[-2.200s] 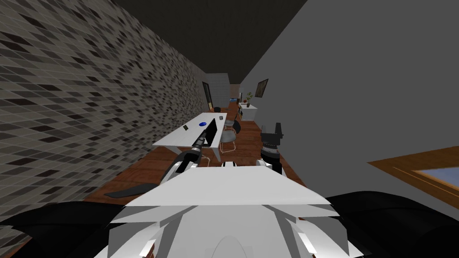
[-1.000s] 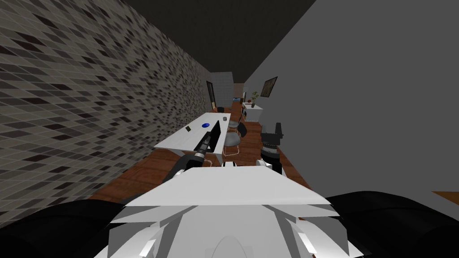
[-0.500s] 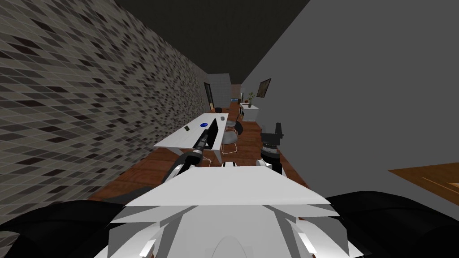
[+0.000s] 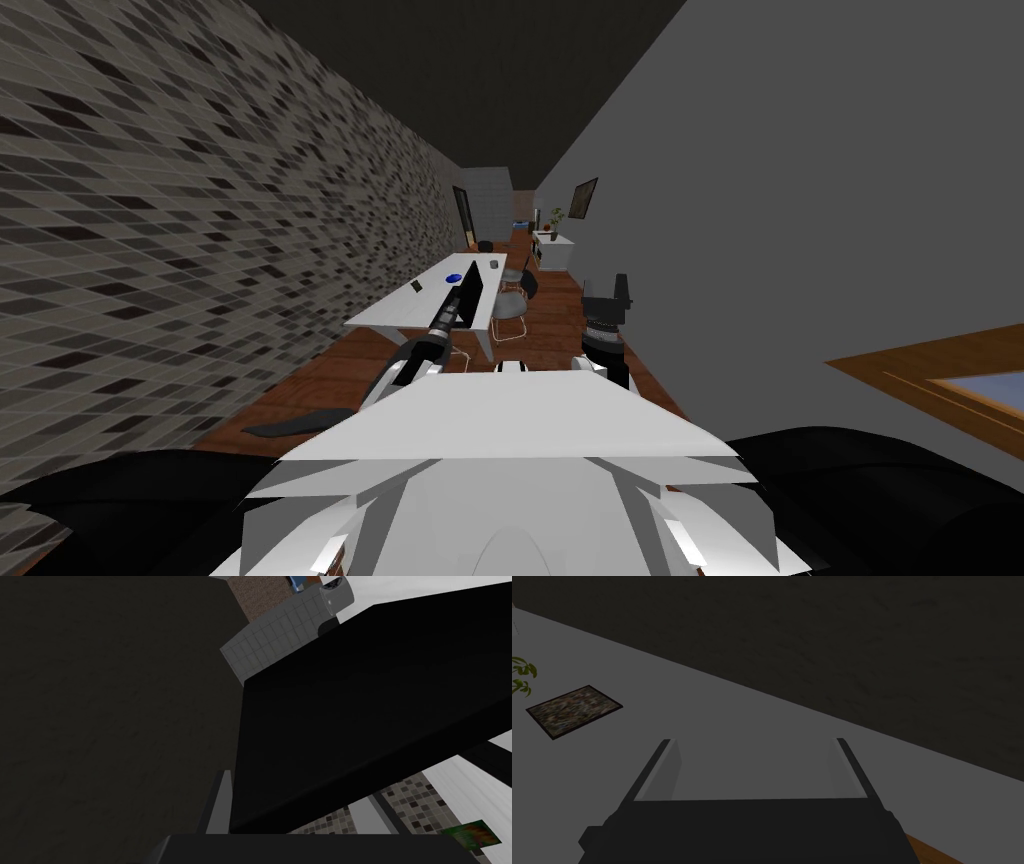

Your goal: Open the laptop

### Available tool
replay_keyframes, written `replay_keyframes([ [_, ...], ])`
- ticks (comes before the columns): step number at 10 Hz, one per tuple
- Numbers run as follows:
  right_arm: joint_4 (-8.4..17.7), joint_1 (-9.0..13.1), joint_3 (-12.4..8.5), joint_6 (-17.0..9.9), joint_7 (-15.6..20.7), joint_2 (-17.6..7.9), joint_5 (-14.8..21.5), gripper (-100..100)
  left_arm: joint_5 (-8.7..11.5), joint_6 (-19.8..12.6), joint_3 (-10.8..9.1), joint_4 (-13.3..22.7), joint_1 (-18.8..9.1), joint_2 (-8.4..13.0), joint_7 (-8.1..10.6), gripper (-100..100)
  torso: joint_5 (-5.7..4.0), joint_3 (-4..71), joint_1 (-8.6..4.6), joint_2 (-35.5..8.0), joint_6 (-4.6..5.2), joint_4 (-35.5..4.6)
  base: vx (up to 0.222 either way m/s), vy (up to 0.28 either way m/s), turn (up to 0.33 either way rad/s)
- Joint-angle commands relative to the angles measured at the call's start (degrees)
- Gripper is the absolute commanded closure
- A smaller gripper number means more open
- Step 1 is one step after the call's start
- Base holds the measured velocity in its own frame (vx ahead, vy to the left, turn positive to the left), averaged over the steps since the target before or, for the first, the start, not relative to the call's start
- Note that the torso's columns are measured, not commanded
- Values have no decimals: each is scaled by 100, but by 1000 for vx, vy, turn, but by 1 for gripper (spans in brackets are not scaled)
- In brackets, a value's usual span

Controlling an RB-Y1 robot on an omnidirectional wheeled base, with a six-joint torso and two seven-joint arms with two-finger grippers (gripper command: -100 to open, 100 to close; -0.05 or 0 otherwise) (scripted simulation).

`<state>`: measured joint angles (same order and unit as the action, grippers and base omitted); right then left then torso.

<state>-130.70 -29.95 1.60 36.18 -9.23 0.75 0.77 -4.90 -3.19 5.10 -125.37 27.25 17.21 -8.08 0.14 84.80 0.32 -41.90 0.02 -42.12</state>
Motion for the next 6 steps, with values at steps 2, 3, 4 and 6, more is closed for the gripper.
replay_keyframes([
  [2, 0, 0, 0, 0, 0, -1, 0, 0, 343, -140, 44, 91, -100, -232, 370, 100, 16, -2, 24, 4, -11, 10, 29, 119, -13],
  [3, 0, 0, 0, 0, 0, -1, 0, 0, 429, -172, 55, 115, -125, -290, 458, 100, 20, -6, 28, 2, -18, 15, 47, 118, 0],
  [4, 0, -1, -1, 0, 0, -1, 0, 0, 516, -203, 67, 138, -151, -348, 546, 100, 18, -4, 29, 3, -22, 17, 48, 110, 5],
  [6, 0, -1, 0, 0, 0, 0, 0, 0, 689, -266, 89, 184, -202, -464, 722, 100, 12, -12, 8, -12, -18, 16, 30, 93, 17],
])
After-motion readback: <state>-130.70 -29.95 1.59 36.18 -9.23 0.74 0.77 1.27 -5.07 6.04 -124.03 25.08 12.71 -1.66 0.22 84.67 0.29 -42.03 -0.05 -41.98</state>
